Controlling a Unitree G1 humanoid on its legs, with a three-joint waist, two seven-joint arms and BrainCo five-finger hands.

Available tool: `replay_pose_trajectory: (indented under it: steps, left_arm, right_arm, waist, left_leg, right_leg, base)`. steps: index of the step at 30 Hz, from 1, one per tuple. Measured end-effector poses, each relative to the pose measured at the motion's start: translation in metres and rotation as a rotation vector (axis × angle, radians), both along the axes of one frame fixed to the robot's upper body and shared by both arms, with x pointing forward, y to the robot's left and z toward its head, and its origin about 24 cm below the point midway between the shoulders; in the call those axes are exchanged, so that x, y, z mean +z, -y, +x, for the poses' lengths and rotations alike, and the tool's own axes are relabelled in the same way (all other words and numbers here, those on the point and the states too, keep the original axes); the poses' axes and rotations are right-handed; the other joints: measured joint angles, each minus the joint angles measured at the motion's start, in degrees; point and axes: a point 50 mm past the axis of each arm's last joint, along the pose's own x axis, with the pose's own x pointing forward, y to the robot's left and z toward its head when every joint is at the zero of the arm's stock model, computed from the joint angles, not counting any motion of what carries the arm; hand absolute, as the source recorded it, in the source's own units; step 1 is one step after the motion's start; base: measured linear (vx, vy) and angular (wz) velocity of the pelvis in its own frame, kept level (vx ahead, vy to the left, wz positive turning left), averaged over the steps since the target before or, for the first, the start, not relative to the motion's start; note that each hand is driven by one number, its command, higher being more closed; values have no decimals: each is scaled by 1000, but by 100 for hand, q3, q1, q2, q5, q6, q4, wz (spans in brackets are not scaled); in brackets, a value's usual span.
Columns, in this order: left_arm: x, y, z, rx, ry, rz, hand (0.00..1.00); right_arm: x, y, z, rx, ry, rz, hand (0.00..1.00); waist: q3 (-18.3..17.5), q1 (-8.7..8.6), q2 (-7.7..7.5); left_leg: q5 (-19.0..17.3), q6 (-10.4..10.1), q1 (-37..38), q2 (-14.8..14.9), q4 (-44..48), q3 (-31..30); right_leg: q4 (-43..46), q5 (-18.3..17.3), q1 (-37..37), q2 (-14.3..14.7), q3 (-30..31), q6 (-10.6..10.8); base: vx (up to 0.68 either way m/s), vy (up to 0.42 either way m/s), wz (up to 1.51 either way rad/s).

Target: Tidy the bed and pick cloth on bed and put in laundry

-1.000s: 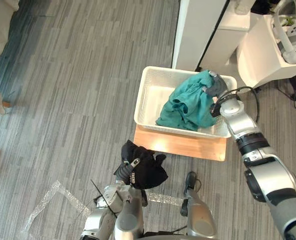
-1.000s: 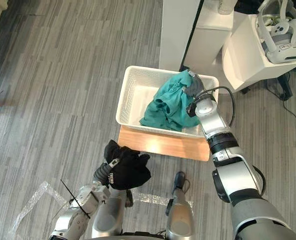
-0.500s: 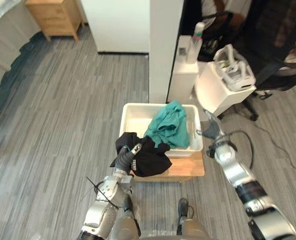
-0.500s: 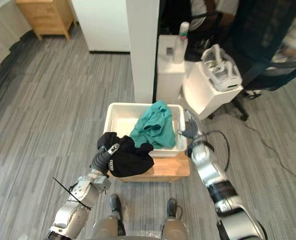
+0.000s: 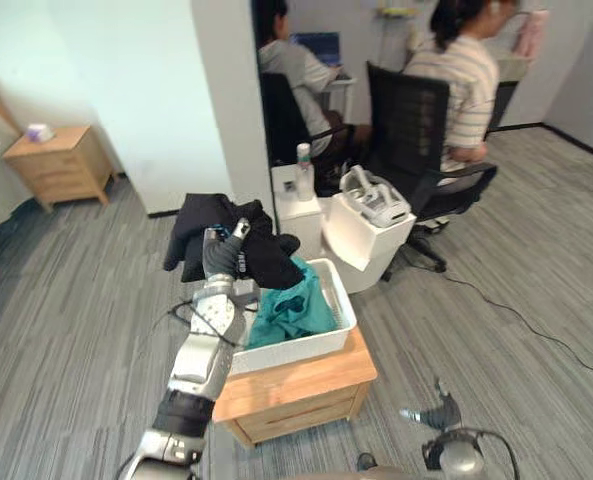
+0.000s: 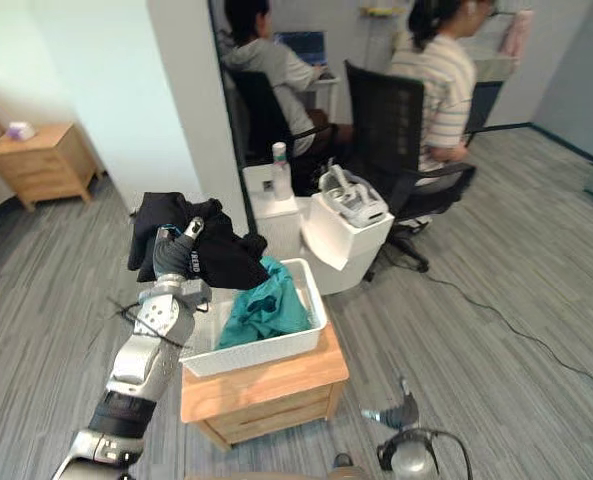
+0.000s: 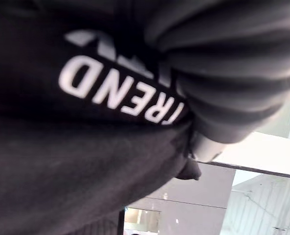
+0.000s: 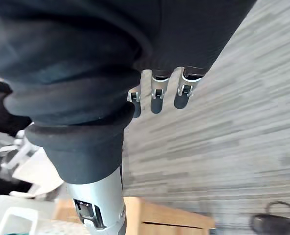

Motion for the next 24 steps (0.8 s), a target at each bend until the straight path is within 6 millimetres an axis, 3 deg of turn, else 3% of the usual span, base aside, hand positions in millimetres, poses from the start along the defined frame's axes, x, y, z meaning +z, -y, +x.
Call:
replay_pose_trajectory:
  steps: [1,2,3,4,5,6,7,10,12,15,18,19,22,24]
  left_arm:
    - [-11,-8,-1,25,-53,9,100]
    - [-19,-8,-1,25,-86,23,100]
    - [-25,-9,-2,29,-114,35,100]
    - [-32,-7,-2,24,-150,41,100]
    - [-33,-9,-2,22,-160,53,100]
    - [-31,-7,1,13,-165,81,100]
    - [-34,-6,1,8,-189,106,100]
    - [-37,-1,6,-13,-241,187,100]
    - [-23,7,17,-32,-214,232,100]
    - [-10,7,28,-2,-212,278,100]
    - [-21,1,25,57,-284,311,100]
    - [-24,-1,24,74,-300,320,0]
    - [-27,-7,22,145,-336,350,0]
    - [-16,-13,26,192,-320,389,0]
  right_arm:
    - [-4,-3,-13,-16,-37,21,0]
    - [-7,-6,-24,-25,-59,33,0]
    - [-7,-4,-27,-27,-62,30,0]
    - [-5,7,-28,-24,-49,5,0]
    - [-5,5,-28,-40,-48,16,0]
    - [-7,-2,-35,-49,-47,39,0]
    - [-6,-3,-33,-43,-36,41,0]
    - [-4,-2,-23,1,0,41,0]
    - [-1,-3,-10,-16,56,66,0]
    - [3,-7,12,-11,119,98,0]
    - [8,-11,25,8,174,109,0]
    - [8,-12,26,10,182,113,0]
    - [10,-16,31,21,204,129,0]
    - [11,-16,34,16,215,135,0]
  waist:
    - [-130,-95,-85]
    - [-187,-109,-160]
    - [-209,-119,-130]
    - [-237,-126,209]
    - [-248,-178,169]
    - [-231,-258,-38]
    - [-187,-301,-75]
    - [24,-341,-147]
    - [330,-352,-169]
    - [837,-370,-165]
    - [1058,-461,-168]
    - [1078,-466,-171]
    - [1267,-454,-209]
    - [1383,-371,-255]
  left_leg:
    - [-84,-249,35,27,0,186]
    - [-6,-131,73,38,186,303]
    - [-13,-131,87,52,456,390]
    - [-37,-39,69,190,118,573]
    - [-19,-54,87,185,26,659]
    - [-20,-115,61,127,8,781]
    - [33,-130,30,158,7,837]
    - [51,-107,-281,146,7,857]
    - [60,-96,-520,82,7,833]
    - [279,116,-763,-74,7,804]
    - [297,141,-858,-125,8,788]
    - [305,152,-884,-132,8,783]
    - [309,157,-941,-152,8,736]
    - [325,178,-994,-154,9,683]
  right_leg:
    - [-149,-8,-12,-20,-26,13]
    - [-285,1,-7,-55,-8,15]
    - [-450,-4,21,-35,63,22]
    - [-431,3,-24,230,145,66]
    - [-107,36,-149,317,243,-120]
    - [-133,-80,-48,255,315,-192]
    - [-319,-36,-48,293,265,-112]
    - [-479,127,-346,275,357,-61]
    - [-491,136,-603,246,462,-50]
    - [-581,485,-844,139,554,25]
    - [-618,549,-936,100,570,24]
    - [-622,595,-958,97,566,11]
    - [-625,658,-984,77,541,-69]
    - [-626,695,-1014,72,493,-123]
  base:
    - [-7,-40,-9]
    - [26,-73,-30]
    - [46,-56,-54]
    - [38,-37,-46]
    - [33,3,-22]
    - [18,-17,-13]
    - [8,-25,-12]
    - [-49,-16,-21]
    - [-39,4,1]
    - [-20,11,-6]
    - [-6,3,-2]
    - [0,0,0]
    - [13,-4,7]
    - [-2,2,9]
